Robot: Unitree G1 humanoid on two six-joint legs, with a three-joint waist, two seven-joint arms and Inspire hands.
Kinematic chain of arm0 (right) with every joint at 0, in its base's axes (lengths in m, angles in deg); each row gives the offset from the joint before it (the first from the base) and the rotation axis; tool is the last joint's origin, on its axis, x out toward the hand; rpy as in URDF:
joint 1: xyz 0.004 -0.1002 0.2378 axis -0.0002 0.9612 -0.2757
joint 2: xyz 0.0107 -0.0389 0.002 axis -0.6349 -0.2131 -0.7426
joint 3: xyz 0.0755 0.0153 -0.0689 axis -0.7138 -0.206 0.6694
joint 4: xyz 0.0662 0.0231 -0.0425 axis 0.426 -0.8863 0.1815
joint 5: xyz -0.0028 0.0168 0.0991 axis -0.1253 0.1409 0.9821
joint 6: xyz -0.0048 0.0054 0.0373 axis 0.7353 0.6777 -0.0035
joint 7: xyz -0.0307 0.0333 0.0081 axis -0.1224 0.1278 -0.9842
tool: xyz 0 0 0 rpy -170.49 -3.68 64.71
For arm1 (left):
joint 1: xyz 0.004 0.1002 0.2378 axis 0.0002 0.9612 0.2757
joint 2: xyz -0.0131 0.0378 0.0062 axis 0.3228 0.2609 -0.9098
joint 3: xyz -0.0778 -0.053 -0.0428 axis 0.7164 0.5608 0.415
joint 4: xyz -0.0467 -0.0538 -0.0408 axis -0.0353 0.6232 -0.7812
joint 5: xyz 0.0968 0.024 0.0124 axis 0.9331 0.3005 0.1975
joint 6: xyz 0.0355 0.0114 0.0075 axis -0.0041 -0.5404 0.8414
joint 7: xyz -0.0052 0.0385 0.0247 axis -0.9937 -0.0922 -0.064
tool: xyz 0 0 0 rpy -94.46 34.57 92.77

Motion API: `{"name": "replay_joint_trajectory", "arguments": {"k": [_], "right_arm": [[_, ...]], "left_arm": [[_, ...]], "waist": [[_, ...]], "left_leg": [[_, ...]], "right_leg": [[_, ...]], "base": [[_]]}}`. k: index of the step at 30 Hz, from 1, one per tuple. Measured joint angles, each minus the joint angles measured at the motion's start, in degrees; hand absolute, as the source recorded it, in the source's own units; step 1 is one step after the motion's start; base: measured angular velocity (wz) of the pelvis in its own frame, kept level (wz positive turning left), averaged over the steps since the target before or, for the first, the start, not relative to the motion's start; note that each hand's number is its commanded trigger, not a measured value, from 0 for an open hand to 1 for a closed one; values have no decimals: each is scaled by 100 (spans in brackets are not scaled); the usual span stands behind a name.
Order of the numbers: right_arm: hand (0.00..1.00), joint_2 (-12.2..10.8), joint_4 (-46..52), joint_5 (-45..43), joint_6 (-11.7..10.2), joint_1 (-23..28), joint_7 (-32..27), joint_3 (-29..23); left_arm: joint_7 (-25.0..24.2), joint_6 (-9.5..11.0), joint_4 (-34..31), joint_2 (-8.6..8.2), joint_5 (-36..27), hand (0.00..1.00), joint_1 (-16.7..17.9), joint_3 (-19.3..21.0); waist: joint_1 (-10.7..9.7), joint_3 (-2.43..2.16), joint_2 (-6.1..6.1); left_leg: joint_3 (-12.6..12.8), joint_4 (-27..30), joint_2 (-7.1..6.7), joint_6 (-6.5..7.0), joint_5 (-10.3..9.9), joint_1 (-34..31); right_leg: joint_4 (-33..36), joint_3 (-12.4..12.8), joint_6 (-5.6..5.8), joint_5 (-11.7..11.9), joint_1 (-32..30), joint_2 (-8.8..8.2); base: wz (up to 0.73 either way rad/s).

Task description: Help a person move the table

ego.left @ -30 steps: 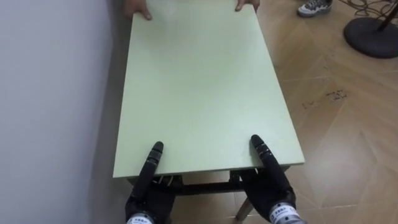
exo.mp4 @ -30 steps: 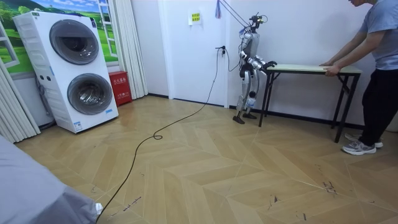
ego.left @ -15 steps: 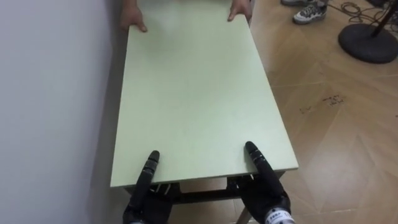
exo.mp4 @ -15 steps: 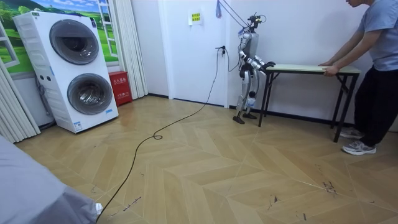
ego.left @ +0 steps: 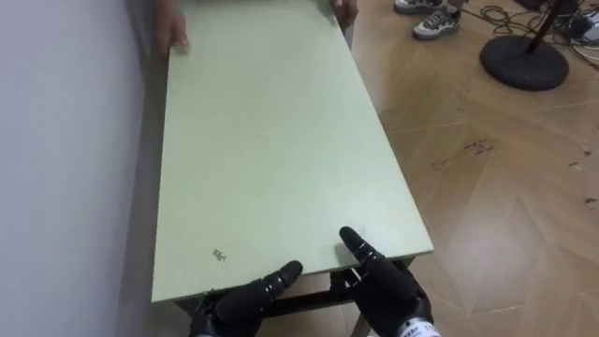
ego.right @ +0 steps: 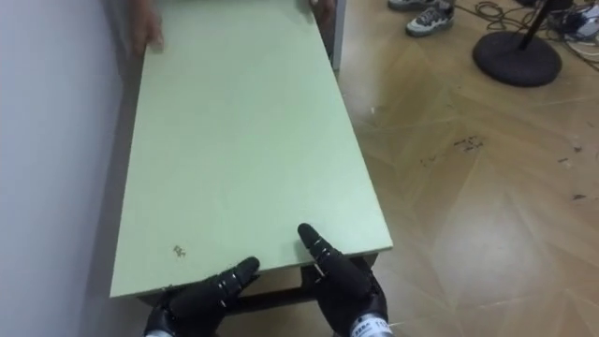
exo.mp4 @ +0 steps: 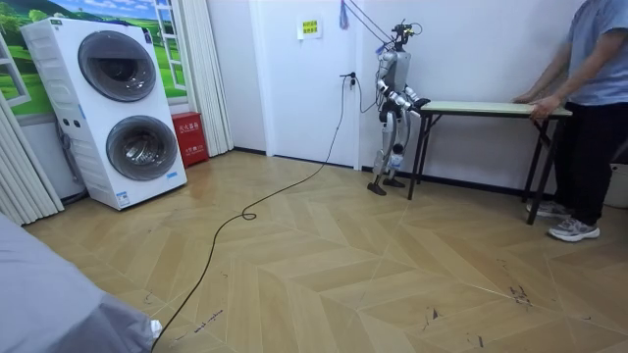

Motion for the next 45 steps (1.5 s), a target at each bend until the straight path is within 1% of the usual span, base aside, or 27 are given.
{"name": "replay_joint_trajectory", "arguments": {"k": [5, 8, 10, 13, 15, 18, 20, 21, 23, 25, 27, 28, 29, 31, 32, 33, 35, 38, 40, 43, 45], "right_arm": [[0, 19, -1, -2, 25, -12, 293, -29], [0, 27, -50, -70, 70, -16, 382, -78], [0, 17, -72, -209, 79, -17, 407, -115], [0, 14, -124, -335, 84, -30, 481, -127], [0, 11, -138, -425, 129, -29, 545, -166], [0, 27, -170, -913, 209, -29, 700, -267], [0, 106, -169, -1299, 286, -61, 788, -297], [0, 132, -170, -1428, 314, -77, 804, -298], [0, 199, -169, -1993, 327, -109, 855, -304], [0, 210, -169, -2447, 329, -104, 956, -335], [0, 269, -219, -3016, 332, -108, 1173, -332], [0, 276, -276, -3152, 332, -110, 1240, -332], [0, 282, -438, -3394, 333, -115, 1355, -329], [0, 281, -670, -3683, 376, -109, 1455, -330], [0, 280, -799, -3840, 405, -109, 1503, -330], [0, 283, -835, -3900, 423, -109, 1504, -331], [0, 287, -981, -4099, 431, -143, 1533, -338], [0, 330, -1275, -4263, 440, -237, 1600, -333], [0, 349, -1458, -4314, 438, -246, 1598, -334], [0, 344, -1947, -4514, 427, -325, 1498, -333], [0, 344, -2394, -4706, 422, -370, 1304, -396]], "left_arm": [[-101, -144, 6, 15, 27, 0, -33, 0], [-102, -174, 76, 12, 27, 0, -72, -1], [-125, -189, 116, 8, 32, 0, -97, -1], [-230, -224, 179, -4, 135, 0, -146, -2], [-312, -244, 196, -2, 245, 0, -149, -1], [-537, -255, 223, 11, 555, 0, -157, 8], [-767, -265, 296, 57, 899, 0, -239, -6], [-821, -272, 332, 70, 1041, 0, -280, -11], [-940, -311, 421, 94, 1469, 0, -400, -9], [-1056, -318, 520, 99, 1683, 0, -449, 10], [-1172, -367, 584, 139, 2051, 0, -458, 5], [-1207, -368, 602, 150, 2129, 0, -458, 1], [-1263, -368, 660, 164, 2285, 0, -460, 1], [-1337, -364, 808, 179, 2527, 0, -463, 5], [-1351, -364, 948, 187, 2706, 0, -468, 5], [-1352, -364, 1017, 187, 2806, 0, -477, 5], [-1359, -365, 1250, 195, 3169, 0, -536, 13], [-1354, -360, 1516, 198, 3532, 0, -674, 27], [-1305, -357, 1609, 206, 3584, 0, -674, 29], [-1121, -253, 1903, 211, 3586, 0, -712, 30], [-912, -171, 2066, 206, 3620, 0, -730, 30]], "waist": [[-28, -10, 15], [-50, -33, 51], [-62, -40, 61], [-75, -39, 59], [-94, -38, 57], [-107, -13, 21], [-109, 7, -12], [-111, 10, -18], [-115, -1, -32], [-102, -13, -38], [-95, -31, -57], [-94, -38, -67], [-81, -61, -90], [-44, -84, -130], [-21, -93, -148], [-21, -93, -150], [-21, -87, -163], [-1, -79, -180], [1, -77, -182], [-33, -69, -197], [-33, -68, -203]], "left_leg": [[0, -7, 10, -31, -23, 27], [0, -5, 11, -32, -24, 32], [0, -6, 11, -32, -24, 36], [-1, -12, 11, -32, -24, 41], [4, -19, 10, -32, -24, 48], [12, -31, 10, -34, -25, 47], [9, -29, 12, -36, -26, 36], [9, -28, 12, -36, -27, 31], [9, -29, 14, -41, -31, 5], [11, -31, 16, -48, -36, 5], [29, -73, 16, -54, -33, 30], [33, -85, 17, -53, -31, 40], [33, -100, 17, -35, -19, 53], [48, -158, 11, -43, -14, 123], [49, -189, 2, -49, -13, 174], [49, -193, 2, -52, -14, 189], [49, -192, 2, -57, -20, 195], [42, -186, 1, -73, -36, 209], [37, -183, 1, -85, -59, 241], [36, -188, 0, -86, -59, 243], [38, -188, 0, -85, -58, 246]], "right_leg": [[12, 11, -11, 13, 10, 7], [20, 14, -11, 13, 11, 6], [23, 13, -10, 14, 19, 6], [19, 10, -10, 14, 25, 6], [14, 12, -9, 16, 31, 6], [12, 15, -9, 15, 25, 6], [2, 13, -9, 15, 18, 11], [-2, 11, -9, 15, 15, 11], [-10, 16, -9, 15, -15, 15], [-21, 32, -10, 16, -15, 23], [-22, 26, -13, 18, -14, 22], [-22, 20, -13, 18, -13, 22], [-30, 11, -13, 18, -4, 23], [-79, 11, -13, 18, 56, 25], [-113, 11, -14, 18, 113, 26], [-109, 11, -13, 18, 122, 26], [-110, -8, -13, 18, 129, 26], [-111, -40, -14, 18, 156, 24], [-112, -48, -13, 18, 190, 24], [-112, -51, -13, 18, 191, 22], [-111, -50, -13, 18, 190, 19]], "base": [[-1], [0], [0], [0], [0], [0], [0], [0], [0], [0], [-4], [0], [0], [-2], [-4], [0], [0], [0], [0], [0], [0]]}}
